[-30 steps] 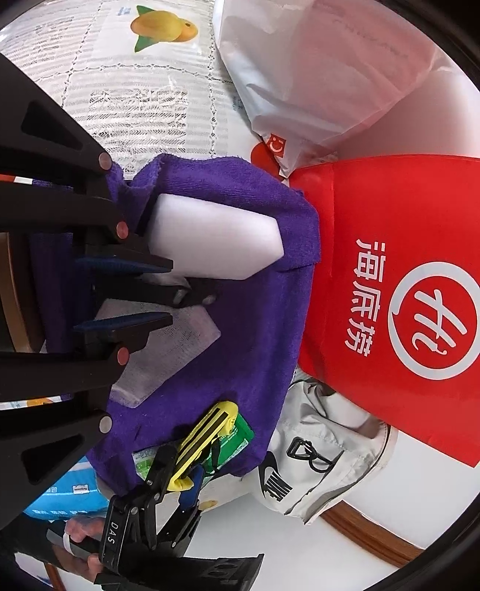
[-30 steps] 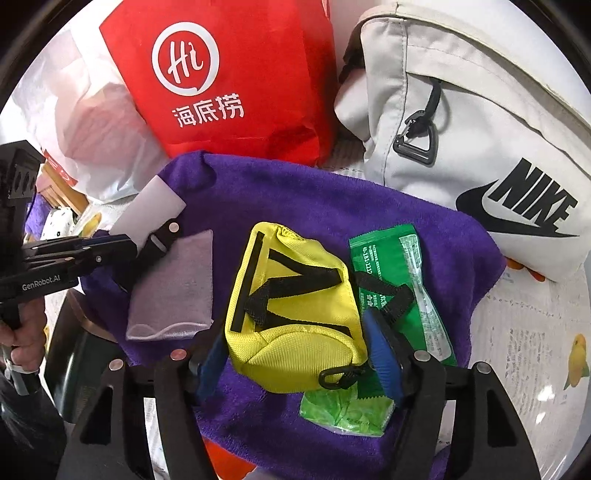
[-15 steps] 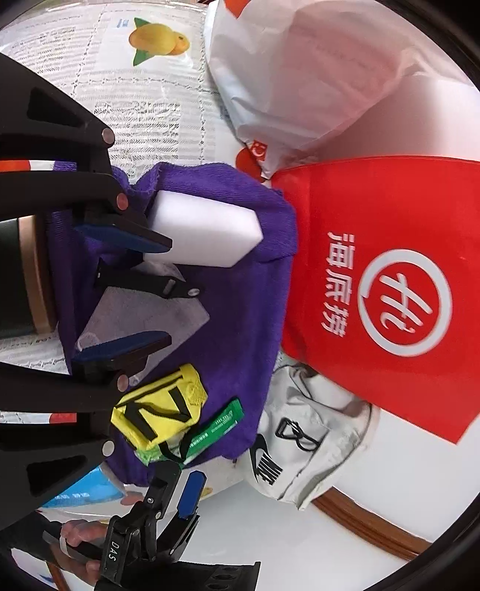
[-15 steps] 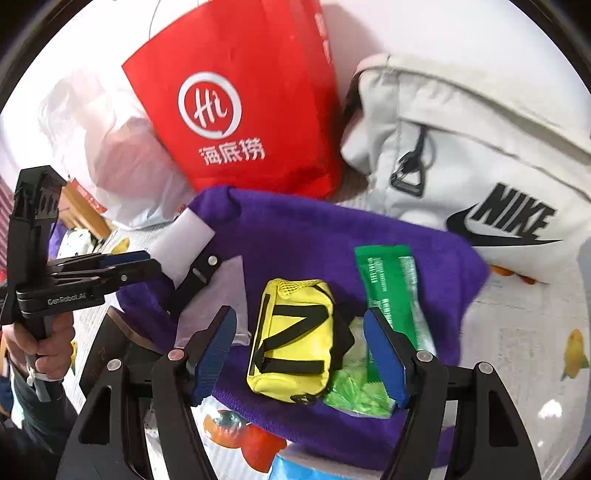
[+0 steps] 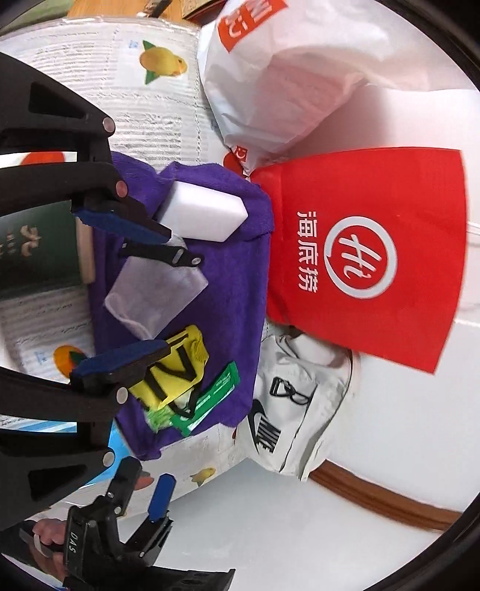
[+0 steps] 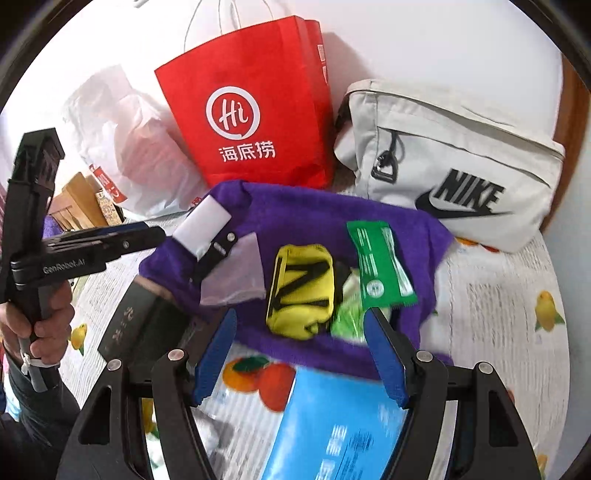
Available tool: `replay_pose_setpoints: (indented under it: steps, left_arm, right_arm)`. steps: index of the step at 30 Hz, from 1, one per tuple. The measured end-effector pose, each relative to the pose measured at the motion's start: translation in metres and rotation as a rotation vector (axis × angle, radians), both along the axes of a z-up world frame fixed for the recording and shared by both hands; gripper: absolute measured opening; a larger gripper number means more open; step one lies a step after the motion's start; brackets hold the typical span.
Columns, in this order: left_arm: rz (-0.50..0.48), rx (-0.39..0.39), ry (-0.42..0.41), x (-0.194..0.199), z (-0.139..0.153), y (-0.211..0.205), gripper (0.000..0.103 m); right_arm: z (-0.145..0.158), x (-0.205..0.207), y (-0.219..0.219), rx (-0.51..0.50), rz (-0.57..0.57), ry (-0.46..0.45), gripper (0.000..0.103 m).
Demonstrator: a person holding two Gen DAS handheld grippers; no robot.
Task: Organize soft objects
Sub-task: 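Open both tools to release the yellow bag and strap on the towel, then move the right tool to the second black strap on the glove and grasp it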
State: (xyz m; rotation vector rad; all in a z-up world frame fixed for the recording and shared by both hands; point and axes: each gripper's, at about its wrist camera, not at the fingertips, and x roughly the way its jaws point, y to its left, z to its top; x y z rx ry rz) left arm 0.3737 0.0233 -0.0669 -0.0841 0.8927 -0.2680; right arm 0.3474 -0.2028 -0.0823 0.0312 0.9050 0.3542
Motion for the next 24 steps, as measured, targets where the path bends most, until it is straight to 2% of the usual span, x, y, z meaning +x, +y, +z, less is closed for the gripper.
replay_pose_setpoints:
  steps: [8, 16, 20, 24]
  left_arm:
    - [0.021, 0.060, -0.034, -0.060, 0.012, -0.011, 0.056]
    - [0.070, 0.018, -0.033, -0.117, 0.013, 0.003, 0.056]
    - [0.089, -0.029, -0.001, -0.140, 0.001, 0.012, 0.056]
    - [0.122, -0.027, 0.019, -0.162, -0.015, 0.016, 0.056]
  right_arm:
    - [0.008, -0.055, -0.002, 0.033, -0.009, -0.060, 0.071]
    - [0.008, -0.108, -0.006, 0.071, -0.034, -0.099, 0.071]
    - [0.002, -0.137, -0.007, 0.099, -0.019, -0.089, 0.071]
    - [-0.009, -0.168, -0.001, 0.070, -0.008, -0.081, 0.071]
